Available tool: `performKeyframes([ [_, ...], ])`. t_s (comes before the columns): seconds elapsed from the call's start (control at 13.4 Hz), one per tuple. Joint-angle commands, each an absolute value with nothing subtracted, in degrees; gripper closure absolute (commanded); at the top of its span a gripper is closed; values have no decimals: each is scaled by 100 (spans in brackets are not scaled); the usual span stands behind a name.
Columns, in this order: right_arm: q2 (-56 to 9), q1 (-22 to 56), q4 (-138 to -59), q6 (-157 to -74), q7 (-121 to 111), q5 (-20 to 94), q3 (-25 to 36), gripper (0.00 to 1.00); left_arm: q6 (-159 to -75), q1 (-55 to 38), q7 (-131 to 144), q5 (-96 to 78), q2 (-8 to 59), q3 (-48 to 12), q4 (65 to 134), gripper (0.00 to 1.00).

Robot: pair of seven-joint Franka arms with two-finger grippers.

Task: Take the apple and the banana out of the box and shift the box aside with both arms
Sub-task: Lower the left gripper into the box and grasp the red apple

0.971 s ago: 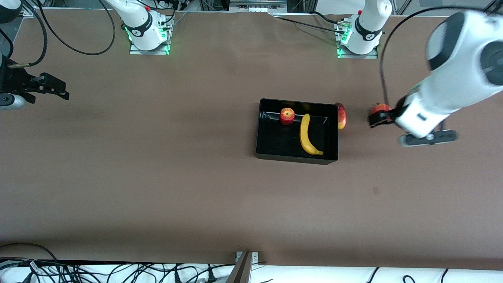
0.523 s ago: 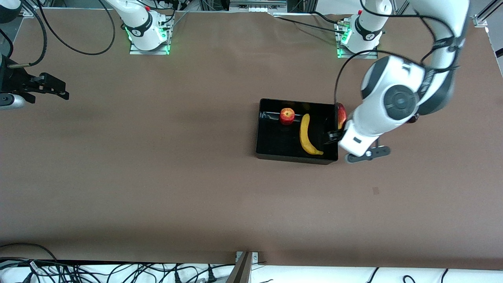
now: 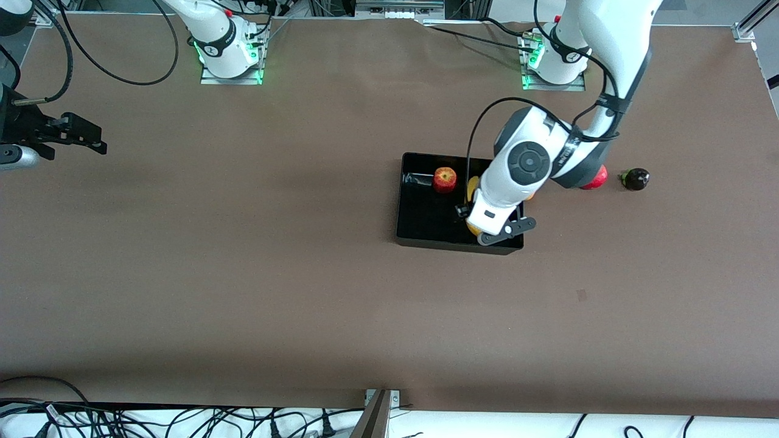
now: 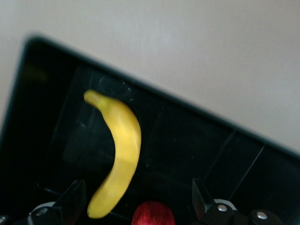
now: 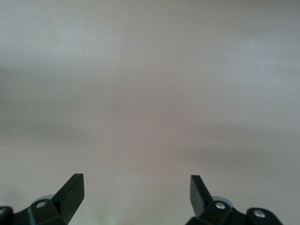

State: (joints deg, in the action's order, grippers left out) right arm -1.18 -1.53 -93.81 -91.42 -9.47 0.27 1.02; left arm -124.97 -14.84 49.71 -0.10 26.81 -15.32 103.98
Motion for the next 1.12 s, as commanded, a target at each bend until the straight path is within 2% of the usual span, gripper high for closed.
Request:
performKeyframes([
  [0.0, -123, -202, -9316, -9070, -993, 88, 88, 0, -12734, -1582, 5229, 140, 2785, -1739, 10678, 0],
  [0.3, -123, -202, -9316, -9062, -1002, 88, 88, 0, -12875, -1635, 5387, 439, 3137, -2100, 10863, 0],
  [0.97, -123, -202, -9316, -9053, -1002, 88, 88, 0, -12937, -1670, 5484, 448, 3296, -2197, 11144, 0],
  [1.05, -123, -202, -9316, -9053, -1002, 88, 88, 0, -12937, -1670, 5484, 448, 3296, -2215, 11162, 13],
])
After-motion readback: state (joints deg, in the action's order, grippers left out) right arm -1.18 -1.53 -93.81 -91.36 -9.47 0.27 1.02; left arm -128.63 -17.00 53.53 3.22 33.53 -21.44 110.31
